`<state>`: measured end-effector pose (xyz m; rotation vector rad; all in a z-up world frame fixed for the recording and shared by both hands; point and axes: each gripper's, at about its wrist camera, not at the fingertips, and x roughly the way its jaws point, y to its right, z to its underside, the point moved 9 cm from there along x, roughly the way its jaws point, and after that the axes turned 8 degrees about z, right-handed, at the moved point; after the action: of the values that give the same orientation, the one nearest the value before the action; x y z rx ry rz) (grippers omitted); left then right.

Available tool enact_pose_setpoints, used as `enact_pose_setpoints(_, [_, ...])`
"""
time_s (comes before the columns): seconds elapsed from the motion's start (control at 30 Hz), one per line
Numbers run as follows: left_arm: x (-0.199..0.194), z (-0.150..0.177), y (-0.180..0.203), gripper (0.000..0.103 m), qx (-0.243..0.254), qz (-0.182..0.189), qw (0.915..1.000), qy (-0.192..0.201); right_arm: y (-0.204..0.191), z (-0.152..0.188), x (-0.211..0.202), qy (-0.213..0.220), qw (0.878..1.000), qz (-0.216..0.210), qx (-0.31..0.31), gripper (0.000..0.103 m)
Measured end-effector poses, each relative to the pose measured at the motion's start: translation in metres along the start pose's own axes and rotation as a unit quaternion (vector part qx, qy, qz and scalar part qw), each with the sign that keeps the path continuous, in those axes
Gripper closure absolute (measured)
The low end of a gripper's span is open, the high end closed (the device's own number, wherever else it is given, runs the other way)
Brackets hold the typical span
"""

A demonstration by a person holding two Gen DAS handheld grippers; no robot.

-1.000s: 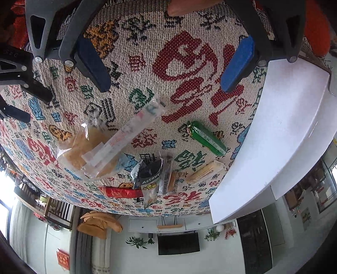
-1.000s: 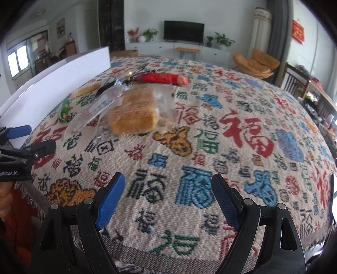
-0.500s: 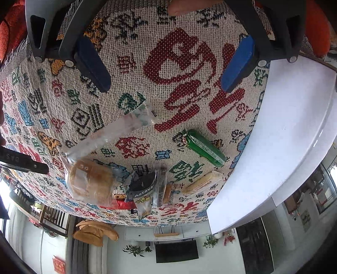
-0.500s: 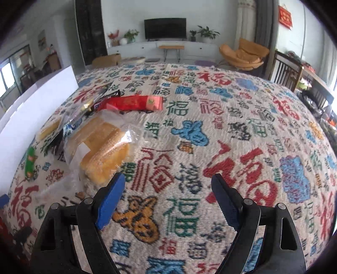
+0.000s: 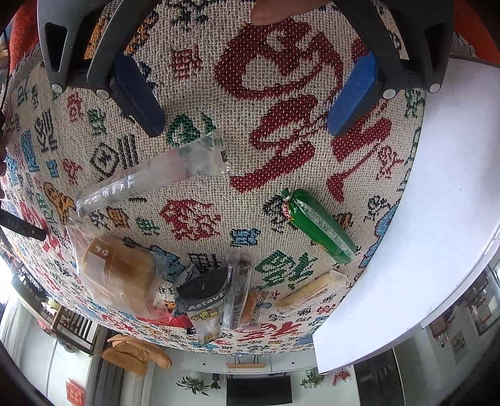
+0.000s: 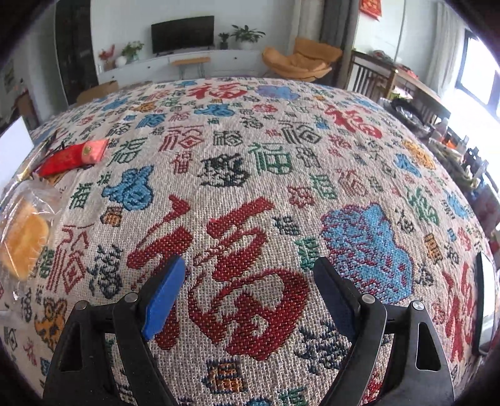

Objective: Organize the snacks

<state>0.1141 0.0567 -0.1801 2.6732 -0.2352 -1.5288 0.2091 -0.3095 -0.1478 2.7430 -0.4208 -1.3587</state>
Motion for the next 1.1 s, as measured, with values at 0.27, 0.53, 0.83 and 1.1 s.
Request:
enact_pose_setpoints(0.27, [-0.002,0.002,0.001,0.0,-0.001,-0.004,0.9997,0.022,0.005,0.002,0.005,-0.008,1.0,-0.013,0.016,0.015])
enact_pose_setpoints(0.53, [-0.004,0.003,0.001,0.0,-0.001,-0.007,0.9993,0.036,0.005,0.003,0.004,-0.009,1.0,-0.014,0.018,0.014])
enact_pose_setpoints(0.83, [-0.004,0.003,0.001,0.0,-0.004,-0.009,0.9993,0.037,0.005,0.002,0.004,-0.009,1.0,-0.014,0.018,0.014])
enact_pose_setpoints(1.1, [-0.009,0.011,0.0,0.0,0.013,0.006,0.9997,0.019,0.005,0.002,0.004,-0.009,1.0,-0.014,0.018,0.014])
